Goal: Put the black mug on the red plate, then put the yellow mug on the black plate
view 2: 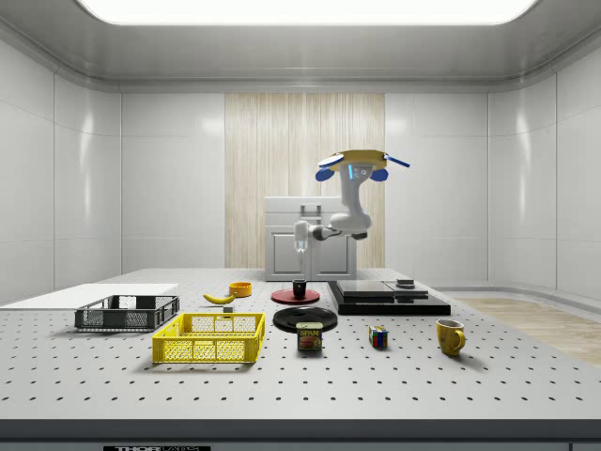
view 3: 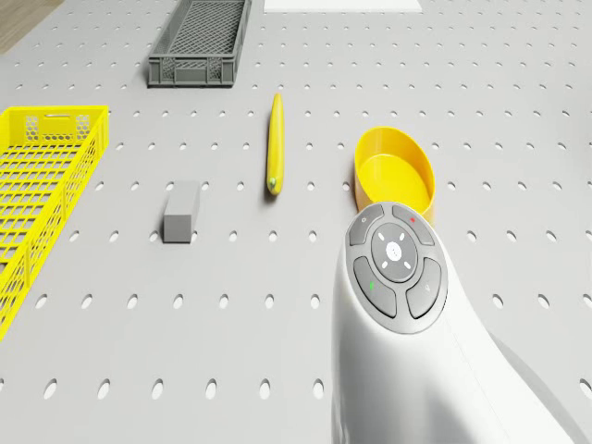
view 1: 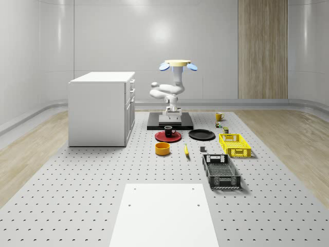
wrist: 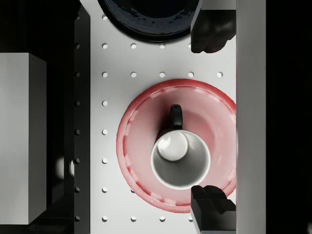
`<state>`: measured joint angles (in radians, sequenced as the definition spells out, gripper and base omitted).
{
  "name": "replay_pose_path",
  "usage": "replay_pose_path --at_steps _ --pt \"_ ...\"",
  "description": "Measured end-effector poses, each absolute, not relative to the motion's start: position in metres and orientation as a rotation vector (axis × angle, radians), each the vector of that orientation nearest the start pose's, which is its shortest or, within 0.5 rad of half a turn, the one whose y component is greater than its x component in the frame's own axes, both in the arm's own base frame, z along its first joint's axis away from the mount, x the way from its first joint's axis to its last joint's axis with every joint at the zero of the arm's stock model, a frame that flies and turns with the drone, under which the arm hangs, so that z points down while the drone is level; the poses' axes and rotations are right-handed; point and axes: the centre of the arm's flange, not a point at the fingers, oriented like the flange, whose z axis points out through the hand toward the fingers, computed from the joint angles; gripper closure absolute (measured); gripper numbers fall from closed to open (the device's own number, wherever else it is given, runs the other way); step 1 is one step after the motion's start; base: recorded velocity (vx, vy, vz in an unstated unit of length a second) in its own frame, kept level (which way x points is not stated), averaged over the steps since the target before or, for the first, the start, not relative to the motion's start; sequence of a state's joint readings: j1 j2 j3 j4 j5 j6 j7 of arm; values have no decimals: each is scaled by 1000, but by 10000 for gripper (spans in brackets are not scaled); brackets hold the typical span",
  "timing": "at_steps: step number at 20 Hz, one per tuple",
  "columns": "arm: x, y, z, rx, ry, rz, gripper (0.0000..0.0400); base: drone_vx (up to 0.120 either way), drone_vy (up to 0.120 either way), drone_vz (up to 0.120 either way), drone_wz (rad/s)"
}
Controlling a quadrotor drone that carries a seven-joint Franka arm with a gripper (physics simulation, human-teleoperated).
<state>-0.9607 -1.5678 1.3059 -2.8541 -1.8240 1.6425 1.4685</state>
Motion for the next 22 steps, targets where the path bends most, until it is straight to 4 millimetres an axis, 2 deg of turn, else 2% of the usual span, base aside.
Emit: replay_pose_path --at_steps 22 --pt "299 70 511 1 -2 786 0 -120 120 0 0"
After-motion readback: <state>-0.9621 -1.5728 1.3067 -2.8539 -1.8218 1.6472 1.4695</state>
